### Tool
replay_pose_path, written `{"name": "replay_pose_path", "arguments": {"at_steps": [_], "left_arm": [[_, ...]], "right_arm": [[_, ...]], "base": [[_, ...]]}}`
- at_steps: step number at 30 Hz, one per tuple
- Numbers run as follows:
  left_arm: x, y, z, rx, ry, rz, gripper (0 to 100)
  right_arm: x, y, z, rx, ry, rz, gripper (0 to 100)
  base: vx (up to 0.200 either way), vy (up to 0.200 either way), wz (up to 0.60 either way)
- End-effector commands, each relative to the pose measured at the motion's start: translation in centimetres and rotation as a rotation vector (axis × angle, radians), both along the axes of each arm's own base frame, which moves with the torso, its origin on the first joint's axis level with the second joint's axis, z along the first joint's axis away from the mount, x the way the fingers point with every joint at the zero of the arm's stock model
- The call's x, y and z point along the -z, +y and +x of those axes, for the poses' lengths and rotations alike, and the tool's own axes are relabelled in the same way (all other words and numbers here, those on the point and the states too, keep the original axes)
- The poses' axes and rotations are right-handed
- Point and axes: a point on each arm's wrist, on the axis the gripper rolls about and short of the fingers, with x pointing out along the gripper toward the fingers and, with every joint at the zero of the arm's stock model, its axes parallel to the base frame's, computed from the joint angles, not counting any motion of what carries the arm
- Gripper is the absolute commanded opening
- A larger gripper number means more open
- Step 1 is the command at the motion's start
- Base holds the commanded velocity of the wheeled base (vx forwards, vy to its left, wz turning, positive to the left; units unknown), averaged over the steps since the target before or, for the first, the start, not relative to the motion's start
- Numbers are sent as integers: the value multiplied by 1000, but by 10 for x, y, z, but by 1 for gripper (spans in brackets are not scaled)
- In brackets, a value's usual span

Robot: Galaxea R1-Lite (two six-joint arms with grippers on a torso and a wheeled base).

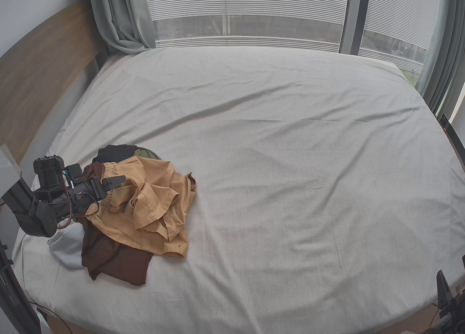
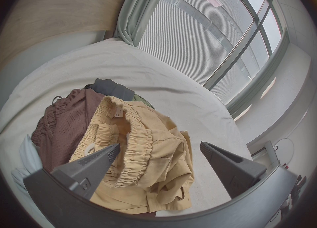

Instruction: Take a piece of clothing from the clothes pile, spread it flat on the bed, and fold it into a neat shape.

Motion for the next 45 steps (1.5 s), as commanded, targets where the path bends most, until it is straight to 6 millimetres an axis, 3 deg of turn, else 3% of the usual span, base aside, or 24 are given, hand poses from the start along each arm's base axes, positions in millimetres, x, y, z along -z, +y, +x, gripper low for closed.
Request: {"name": "replay_pose_path", "arguments": {"at_steps": [1, 30, 31, 45], "left_arm": [[4, 0, 4, 16, 4, -24, 100], [18, 1, 19, 66, -22, -62, 100], [19, 1, 20, 66, -20, -62, 0], [16, -4, 14, 107, -17, -78, 0]], "right_arm": [[5, 0, 0, 0, 5, 0, 100], [5, 0, 1, 0, 6, 1, 100], [5, 0, 0, 0, 5, 1, 100], [5, 0, 0, 0, 5, 1, 100]], "base": [[0, 0, 0], [0, 0, 0], [0, 0, 0], [0, 0, 0]]}}
